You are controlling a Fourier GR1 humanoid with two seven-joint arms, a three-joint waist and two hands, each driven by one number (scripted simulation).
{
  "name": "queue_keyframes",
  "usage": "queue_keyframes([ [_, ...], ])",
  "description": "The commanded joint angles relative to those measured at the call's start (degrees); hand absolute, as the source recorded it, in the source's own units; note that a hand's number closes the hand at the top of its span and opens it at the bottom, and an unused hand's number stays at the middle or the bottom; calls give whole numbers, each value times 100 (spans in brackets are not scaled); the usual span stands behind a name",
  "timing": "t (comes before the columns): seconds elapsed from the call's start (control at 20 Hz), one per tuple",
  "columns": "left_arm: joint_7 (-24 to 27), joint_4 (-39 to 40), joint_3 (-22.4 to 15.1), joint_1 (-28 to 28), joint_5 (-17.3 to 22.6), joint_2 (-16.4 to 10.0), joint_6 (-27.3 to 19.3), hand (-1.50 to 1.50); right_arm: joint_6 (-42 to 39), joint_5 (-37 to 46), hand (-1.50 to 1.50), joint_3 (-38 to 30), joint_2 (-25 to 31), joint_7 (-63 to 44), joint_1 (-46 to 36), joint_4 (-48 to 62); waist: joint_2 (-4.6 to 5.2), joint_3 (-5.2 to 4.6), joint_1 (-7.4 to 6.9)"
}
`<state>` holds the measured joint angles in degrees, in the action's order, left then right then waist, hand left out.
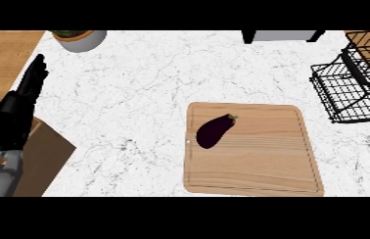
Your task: Pick the lemon from the cutting board and place it in the tiered basket
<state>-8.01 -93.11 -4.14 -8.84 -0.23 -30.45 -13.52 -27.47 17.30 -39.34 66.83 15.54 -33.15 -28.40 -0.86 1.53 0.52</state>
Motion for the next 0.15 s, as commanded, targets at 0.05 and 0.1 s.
queue_keyframes([
  [0.05,59,449,-38,201,183,349,21,0,-562,-283,-150,-455,499,818,552,678,139,-125,59],
  [0.1,154,463,-213,302,69,506,-69,0,-528,-339,-150,-536,457,884,565,794,155,-122,54],
])
